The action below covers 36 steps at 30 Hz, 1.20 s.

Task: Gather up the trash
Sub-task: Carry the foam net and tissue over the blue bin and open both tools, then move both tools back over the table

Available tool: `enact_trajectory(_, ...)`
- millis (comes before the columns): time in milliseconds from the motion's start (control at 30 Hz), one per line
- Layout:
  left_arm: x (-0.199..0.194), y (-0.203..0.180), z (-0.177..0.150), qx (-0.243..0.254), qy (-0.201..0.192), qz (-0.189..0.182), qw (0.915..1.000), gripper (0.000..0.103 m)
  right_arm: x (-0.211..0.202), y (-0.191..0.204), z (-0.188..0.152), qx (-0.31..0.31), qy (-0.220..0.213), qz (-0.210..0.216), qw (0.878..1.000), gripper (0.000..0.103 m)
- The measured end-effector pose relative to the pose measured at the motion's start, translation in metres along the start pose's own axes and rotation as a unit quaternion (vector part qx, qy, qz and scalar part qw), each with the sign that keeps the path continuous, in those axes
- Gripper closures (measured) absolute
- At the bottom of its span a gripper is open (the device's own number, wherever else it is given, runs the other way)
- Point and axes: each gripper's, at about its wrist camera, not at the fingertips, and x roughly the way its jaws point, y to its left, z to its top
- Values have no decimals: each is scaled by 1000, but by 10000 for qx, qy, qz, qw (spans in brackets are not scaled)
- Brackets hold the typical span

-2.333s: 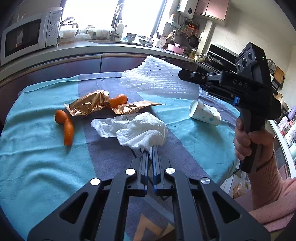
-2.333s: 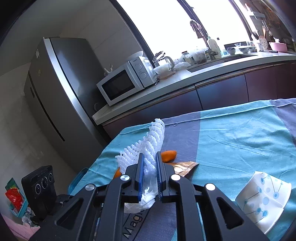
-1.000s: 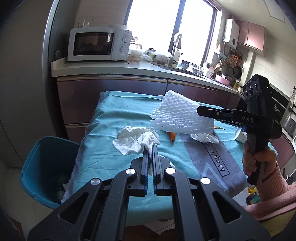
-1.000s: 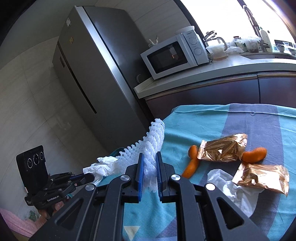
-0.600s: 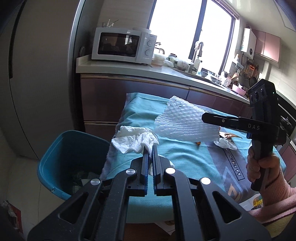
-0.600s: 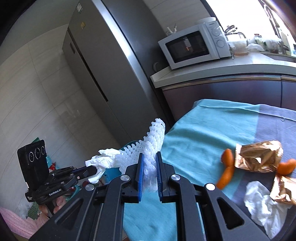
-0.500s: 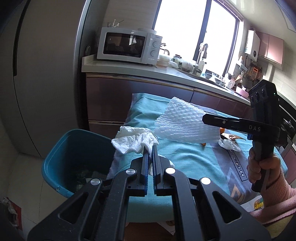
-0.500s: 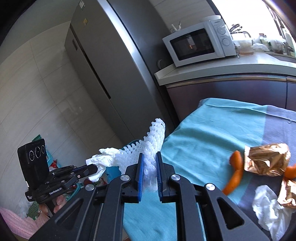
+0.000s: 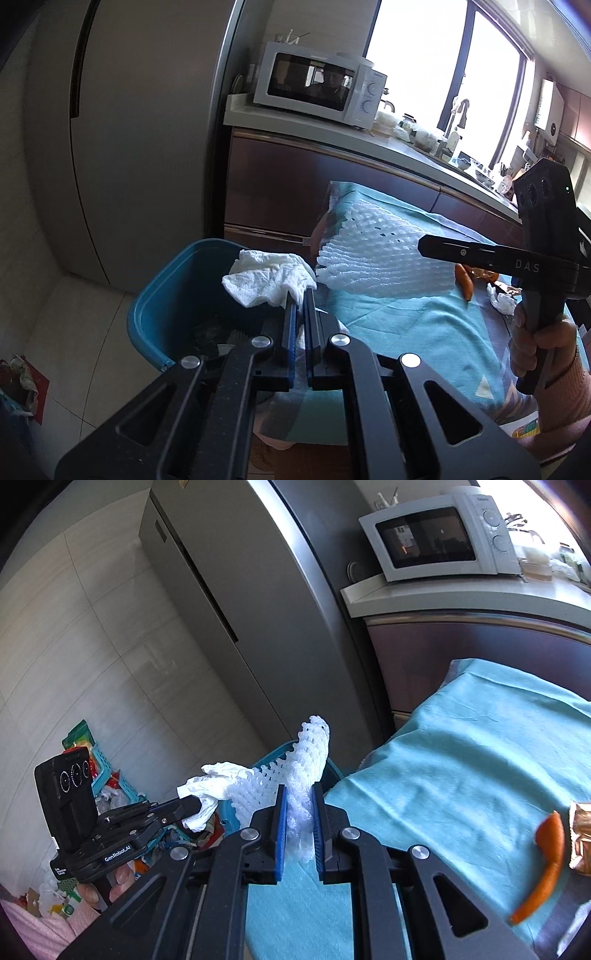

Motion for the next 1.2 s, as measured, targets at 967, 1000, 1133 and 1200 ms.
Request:
enact_trajectory(967,102,73,-7,-629,761,828,9917,96,132,27,13,-181,1201,-336,9920,80)
enact_trajectory(1000,106,74,-9,-669,799,831,9911,92,134,27,11,-192,1205,-367,9919,76)
enact_trajectory(1133,116,81,-14,-777,873,901,9891,85,132,24,8,-122,1166,-394,9923,69)
enact_trajectory(1200,117,83,-17,-837,883,922,9883,80,129,23,7,-93,1125,-401,9928,68)
